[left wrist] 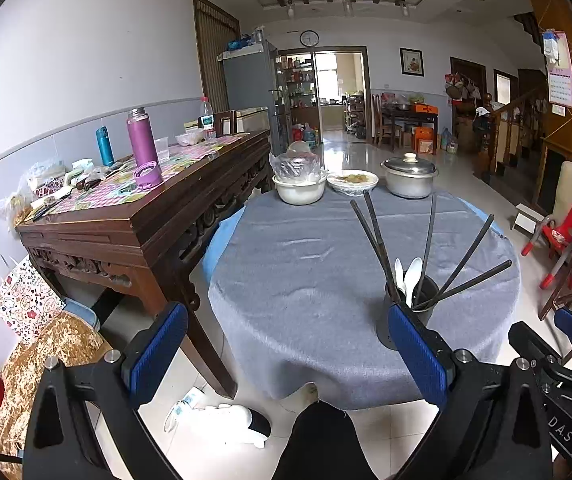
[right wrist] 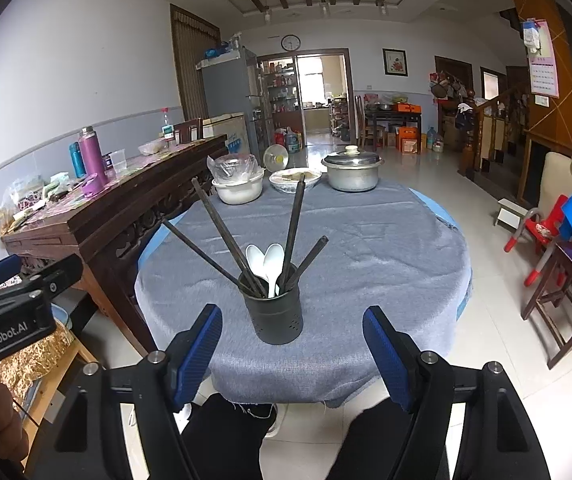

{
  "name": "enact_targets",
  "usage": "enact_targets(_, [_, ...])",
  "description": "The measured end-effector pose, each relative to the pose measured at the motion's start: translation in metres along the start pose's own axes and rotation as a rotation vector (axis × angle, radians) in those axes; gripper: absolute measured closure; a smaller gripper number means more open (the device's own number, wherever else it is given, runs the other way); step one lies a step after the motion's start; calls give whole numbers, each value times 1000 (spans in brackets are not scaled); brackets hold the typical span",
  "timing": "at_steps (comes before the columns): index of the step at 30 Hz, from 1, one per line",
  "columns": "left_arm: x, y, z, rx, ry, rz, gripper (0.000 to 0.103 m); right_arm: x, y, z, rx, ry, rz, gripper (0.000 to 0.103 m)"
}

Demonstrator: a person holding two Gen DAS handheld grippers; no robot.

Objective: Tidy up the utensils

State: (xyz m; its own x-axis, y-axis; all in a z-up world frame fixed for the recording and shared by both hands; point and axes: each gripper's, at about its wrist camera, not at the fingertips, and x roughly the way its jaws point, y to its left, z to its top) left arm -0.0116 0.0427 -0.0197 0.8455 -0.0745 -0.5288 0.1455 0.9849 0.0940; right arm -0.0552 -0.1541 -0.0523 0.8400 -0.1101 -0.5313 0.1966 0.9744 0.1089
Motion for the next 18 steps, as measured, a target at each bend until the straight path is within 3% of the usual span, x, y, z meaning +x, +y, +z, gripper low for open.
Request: enact_targets(18, [9, 12, -5, -22, 12, -19, 3, 14, 22, 1, -52, 4, -41, 27])
